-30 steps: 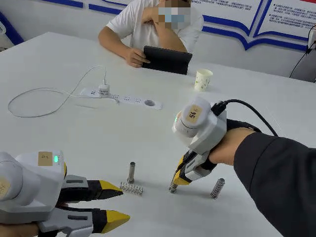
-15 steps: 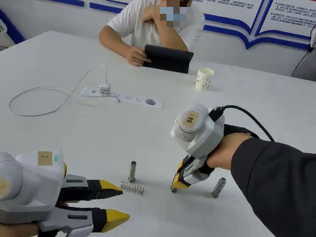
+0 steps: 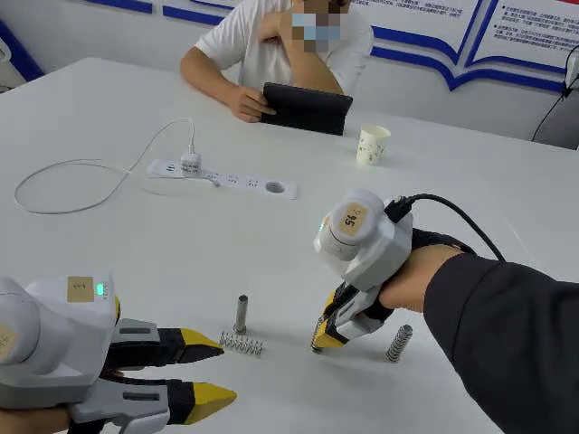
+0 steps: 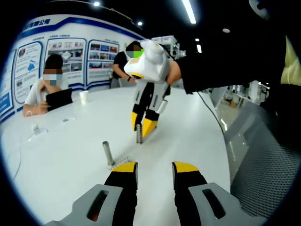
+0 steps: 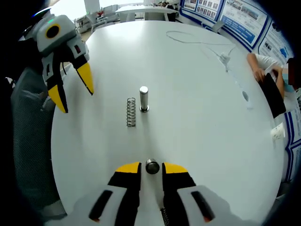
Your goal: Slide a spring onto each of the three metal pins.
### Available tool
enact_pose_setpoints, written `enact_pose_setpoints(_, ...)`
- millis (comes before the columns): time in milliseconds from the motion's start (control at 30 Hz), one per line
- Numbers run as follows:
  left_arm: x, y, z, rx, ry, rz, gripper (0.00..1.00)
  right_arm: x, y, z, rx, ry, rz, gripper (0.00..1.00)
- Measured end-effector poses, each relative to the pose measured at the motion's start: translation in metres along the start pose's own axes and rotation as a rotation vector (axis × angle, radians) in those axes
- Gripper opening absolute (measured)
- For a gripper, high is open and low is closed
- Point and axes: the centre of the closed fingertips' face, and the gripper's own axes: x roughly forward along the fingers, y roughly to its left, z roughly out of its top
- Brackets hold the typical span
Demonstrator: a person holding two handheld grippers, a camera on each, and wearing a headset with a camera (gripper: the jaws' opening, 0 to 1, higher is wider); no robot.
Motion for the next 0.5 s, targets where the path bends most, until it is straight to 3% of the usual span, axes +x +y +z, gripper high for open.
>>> enact_pose_setpoints(500,-0.003,0.002,0.0,0.0,-0.003,0.007,0.3,-0.006,0.009,0.034,-0.055,-0.08,-0.015,0.22)
